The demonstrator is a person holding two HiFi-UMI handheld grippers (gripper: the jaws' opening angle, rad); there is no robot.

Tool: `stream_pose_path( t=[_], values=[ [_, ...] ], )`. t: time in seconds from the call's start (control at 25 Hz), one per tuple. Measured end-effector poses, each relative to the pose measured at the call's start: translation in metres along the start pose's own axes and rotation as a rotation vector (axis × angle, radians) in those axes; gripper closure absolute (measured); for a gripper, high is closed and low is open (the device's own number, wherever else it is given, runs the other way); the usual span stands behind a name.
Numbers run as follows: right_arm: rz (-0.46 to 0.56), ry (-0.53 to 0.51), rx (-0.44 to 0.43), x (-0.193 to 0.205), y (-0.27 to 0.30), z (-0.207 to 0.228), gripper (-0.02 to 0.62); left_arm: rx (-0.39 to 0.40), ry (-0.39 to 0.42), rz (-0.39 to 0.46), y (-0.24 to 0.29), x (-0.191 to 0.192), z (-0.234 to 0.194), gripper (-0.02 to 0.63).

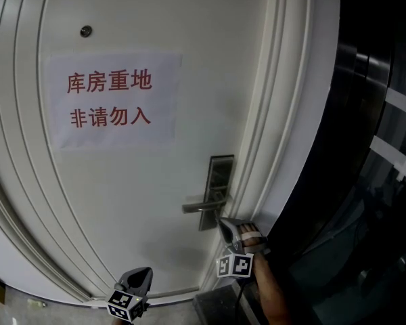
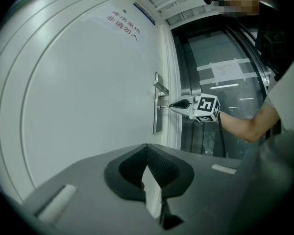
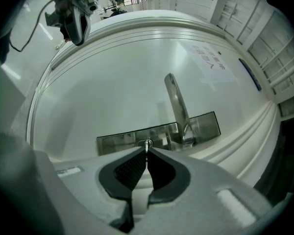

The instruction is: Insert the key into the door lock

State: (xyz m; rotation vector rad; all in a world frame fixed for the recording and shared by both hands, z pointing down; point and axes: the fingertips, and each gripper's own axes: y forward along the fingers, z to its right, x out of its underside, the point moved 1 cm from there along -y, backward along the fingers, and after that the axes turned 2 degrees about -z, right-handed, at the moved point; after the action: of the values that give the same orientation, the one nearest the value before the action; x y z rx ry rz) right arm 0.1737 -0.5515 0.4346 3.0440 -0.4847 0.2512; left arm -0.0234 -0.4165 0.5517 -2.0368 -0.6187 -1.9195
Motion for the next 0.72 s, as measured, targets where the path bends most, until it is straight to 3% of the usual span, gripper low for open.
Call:
stream_pose_path(
  t=[0.72],
  values=[
    [-0.027,-0.043,-0.008,0.0012,0.0003,0.0001,0.584,0.018,-0.013,-0.003,0.0059,0.0032,-0.0011,0.604]
  ],
)
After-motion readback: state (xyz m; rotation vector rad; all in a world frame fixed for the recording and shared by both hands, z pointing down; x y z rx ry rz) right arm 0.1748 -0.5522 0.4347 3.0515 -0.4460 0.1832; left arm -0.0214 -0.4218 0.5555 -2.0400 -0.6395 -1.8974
